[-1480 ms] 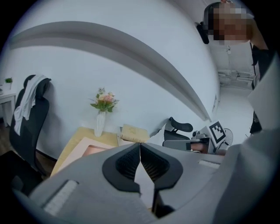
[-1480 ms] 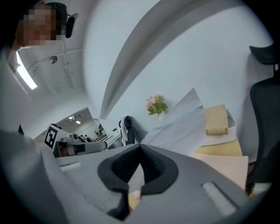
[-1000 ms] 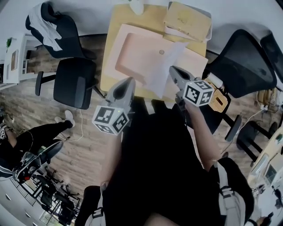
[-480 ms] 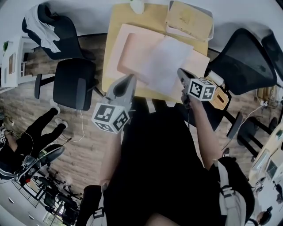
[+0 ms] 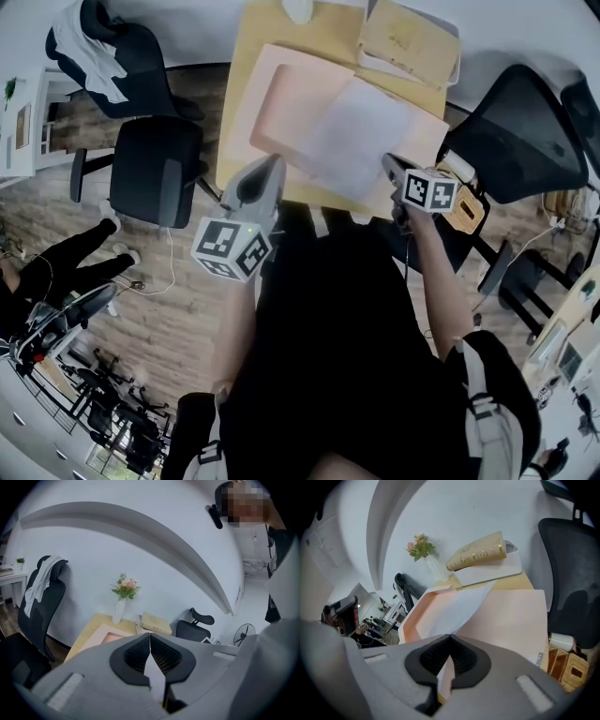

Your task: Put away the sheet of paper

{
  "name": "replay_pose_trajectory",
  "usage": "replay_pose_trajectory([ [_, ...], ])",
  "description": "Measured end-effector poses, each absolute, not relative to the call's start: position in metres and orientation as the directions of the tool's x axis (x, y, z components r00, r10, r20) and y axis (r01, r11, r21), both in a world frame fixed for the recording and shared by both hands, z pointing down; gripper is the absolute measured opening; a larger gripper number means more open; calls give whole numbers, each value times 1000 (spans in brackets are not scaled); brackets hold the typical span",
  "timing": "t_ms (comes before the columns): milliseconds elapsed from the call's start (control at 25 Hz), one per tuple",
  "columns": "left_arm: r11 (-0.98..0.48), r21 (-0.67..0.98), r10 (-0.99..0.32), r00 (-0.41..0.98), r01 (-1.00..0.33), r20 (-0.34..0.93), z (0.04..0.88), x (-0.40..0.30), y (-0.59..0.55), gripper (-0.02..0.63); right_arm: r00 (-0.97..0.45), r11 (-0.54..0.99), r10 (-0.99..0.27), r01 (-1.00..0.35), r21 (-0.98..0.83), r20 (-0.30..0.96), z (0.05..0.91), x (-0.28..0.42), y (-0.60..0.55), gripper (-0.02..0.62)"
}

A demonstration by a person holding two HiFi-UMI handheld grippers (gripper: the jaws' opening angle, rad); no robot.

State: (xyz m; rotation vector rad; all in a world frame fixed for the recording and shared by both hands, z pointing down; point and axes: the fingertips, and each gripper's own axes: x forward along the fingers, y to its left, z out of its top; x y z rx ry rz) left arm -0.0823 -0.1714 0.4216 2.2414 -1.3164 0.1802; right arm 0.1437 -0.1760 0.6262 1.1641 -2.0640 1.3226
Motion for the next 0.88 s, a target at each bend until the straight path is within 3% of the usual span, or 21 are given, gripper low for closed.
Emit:
replay_pose_trajectory([
  [240,-372,381,-777,508,-846,370,424,-86,-171,11,-550,166,-392,-831,-531,738,639,150,-162,2],
  [880,-359,380,-776,499,-852,386,427,-108,-174,11,-489,43,-486,-841,-539,725,659,125,-223,2],
])
